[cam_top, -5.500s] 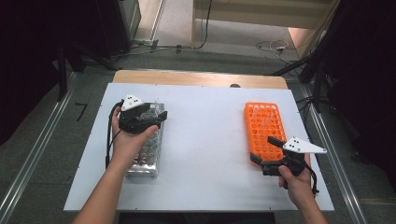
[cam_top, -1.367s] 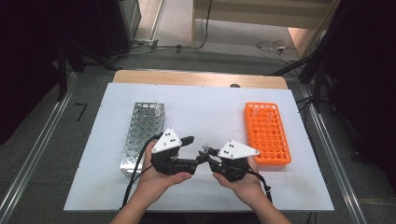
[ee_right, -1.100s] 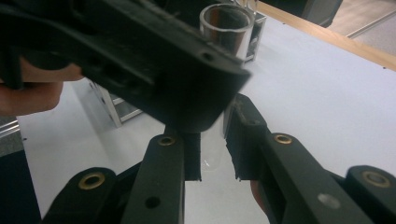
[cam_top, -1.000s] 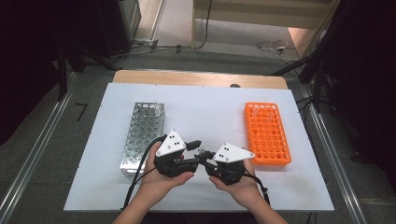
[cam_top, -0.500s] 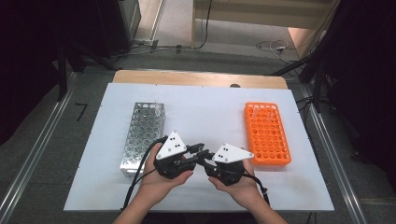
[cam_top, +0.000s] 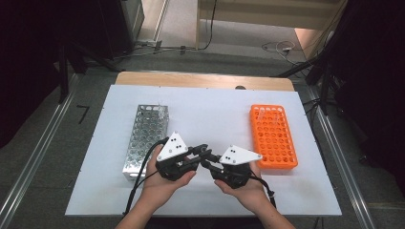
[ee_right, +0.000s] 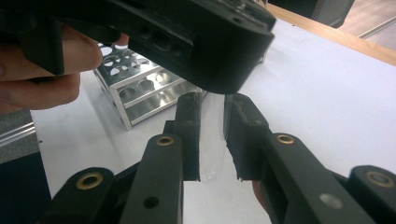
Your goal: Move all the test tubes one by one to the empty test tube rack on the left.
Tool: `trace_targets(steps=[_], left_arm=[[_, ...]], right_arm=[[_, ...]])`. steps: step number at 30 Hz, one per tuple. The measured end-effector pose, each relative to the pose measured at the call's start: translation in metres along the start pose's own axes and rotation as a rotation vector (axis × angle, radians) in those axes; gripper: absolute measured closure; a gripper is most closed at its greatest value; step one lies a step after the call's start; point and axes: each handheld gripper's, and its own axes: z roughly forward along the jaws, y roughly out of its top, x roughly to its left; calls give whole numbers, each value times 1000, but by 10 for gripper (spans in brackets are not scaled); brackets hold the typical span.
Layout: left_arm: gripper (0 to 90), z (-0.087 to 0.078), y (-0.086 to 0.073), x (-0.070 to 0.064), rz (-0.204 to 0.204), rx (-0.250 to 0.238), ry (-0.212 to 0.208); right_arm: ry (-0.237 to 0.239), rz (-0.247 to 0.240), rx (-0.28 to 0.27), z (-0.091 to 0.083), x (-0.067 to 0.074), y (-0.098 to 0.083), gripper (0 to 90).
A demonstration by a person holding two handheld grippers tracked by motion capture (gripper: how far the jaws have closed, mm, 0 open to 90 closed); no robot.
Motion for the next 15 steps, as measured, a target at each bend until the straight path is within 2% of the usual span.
trace_targets(steps=[4, 7, 9, 15], left_arm=[[747, -1, 3, 3, -5, -4, 6], [747, -2, 6, 6, -3, -9, 9], [747, -2, 8, 8, 6, -6, 20], [747, -3, 14, 18, 0, -18, 38]], right_arm=[[14, 28, -9, -3, -6, 0, 614], [38, 54, -24, -6, -12, 1, 461], [29, 53, -39, -8, -16, 1, 325], [13, 49, -65, -18, -26, 4, 81]])
